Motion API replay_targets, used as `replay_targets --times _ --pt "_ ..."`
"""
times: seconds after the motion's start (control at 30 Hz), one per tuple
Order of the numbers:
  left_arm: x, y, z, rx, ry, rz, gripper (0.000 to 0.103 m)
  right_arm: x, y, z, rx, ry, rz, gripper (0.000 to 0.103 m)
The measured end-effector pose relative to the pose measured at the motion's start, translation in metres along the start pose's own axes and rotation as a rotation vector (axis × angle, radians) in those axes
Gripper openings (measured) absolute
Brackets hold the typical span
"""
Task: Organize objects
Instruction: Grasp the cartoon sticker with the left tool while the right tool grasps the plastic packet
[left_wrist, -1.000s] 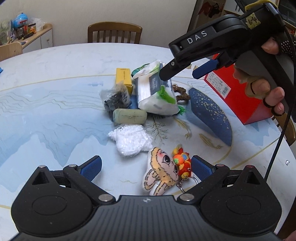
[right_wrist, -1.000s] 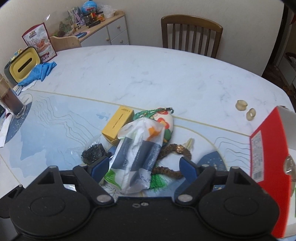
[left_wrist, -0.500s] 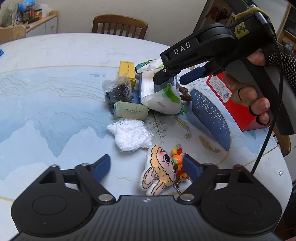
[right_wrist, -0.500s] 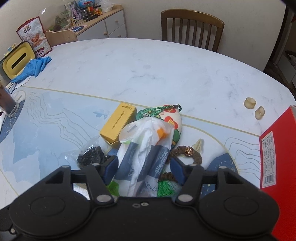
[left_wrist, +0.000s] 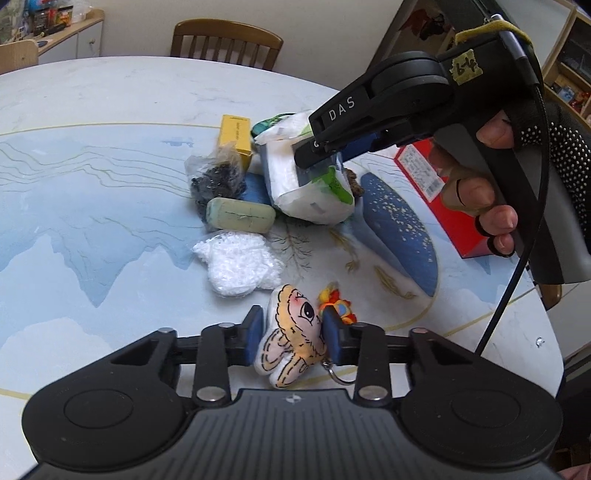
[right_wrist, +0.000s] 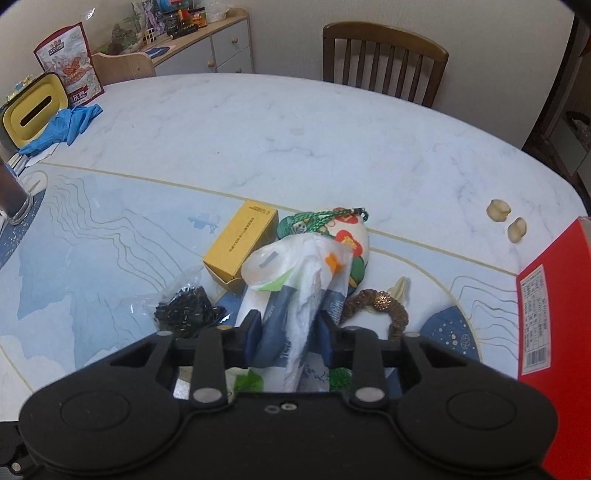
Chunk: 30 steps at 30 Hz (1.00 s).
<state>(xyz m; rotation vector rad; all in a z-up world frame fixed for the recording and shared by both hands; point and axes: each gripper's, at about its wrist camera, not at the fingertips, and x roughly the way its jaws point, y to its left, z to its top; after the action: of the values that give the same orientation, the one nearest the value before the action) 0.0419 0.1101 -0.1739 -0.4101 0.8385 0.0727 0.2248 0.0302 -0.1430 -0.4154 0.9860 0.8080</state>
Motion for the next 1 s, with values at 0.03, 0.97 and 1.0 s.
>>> replay_targets --times 0.03,0.97,1.0 --pt "0.0 -0.001 0.001 0.003 -0.001 -0.001 0.032 -0.002 0.0 0.0 -0.002 -0.006 0.0 0.025" --pt "-0.039 0.012 0.016 -0.124 -0.022 -0.013 0.025 -0.033 -0.01 -0.022 -0.072 -0.048 0.097 0.068" --pt "-0.039 0.012 0.015 -0.127 -0.02 -0.012 0.025 -0.028 -0.008 -0.022 -0.084 -0.035 0.092 0.068"
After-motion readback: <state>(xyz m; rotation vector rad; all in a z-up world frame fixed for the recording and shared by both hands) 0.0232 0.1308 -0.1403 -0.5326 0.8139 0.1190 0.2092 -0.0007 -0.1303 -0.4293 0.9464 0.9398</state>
